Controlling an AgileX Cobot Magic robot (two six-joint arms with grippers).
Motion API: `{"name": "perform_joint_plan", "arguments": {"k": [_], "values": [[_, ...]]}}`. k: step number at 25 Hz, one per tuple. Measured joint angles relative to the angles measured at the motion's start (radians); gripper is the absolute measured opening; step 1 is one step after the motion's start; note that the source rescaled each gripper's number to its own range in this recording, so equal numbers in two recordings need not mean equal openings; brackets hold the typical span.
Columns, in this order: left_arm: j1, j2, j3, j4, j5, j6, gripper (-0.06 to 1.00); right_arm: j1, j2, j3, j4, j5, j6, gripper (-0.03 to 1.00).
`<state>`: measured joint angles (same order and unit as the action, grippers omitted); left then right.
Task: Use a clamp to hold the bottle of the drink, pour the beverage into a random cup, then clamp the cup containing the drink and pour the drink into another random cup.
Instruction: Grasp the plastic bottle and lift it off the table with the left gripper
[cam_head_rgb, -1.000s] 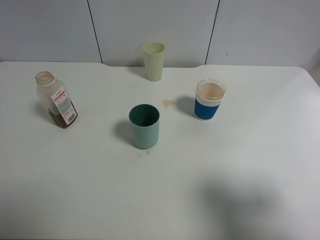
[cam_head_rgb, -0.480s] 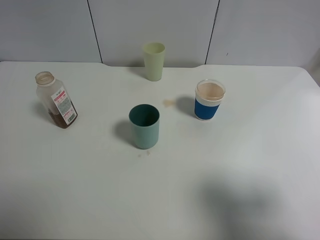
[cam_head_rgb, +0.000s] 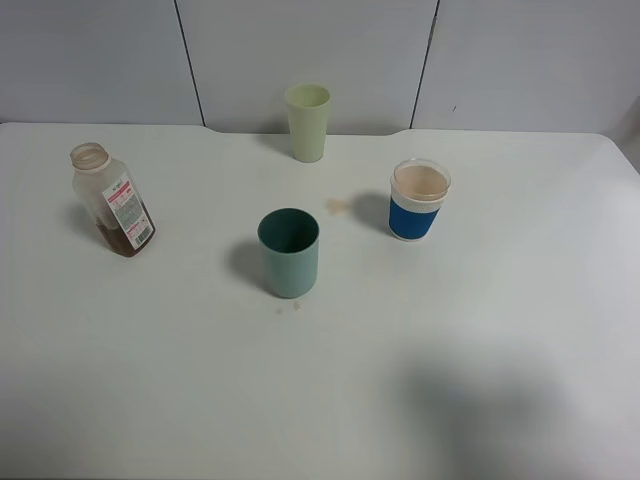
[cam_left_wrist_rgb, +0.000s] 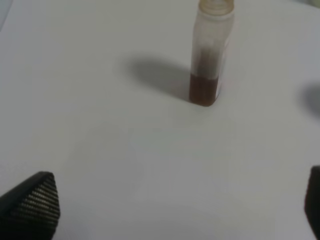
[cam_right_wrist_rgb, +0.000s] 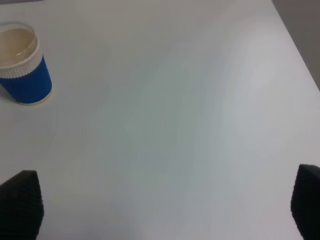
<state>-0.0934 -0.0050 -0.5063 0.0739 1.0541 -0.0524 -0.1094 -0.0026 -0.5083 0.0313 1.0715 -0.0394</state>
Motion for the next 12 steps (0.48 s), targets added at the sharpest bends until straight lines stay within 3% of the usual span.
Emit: {"name": "perform_joint_plan", "arguments": {"k": [12], "values": [[0.000,0.000,0.000,0.000,0.000,0.000,1.00,0.000,0.000,0.000,0.000,0.000,0.000,0.99]]}}
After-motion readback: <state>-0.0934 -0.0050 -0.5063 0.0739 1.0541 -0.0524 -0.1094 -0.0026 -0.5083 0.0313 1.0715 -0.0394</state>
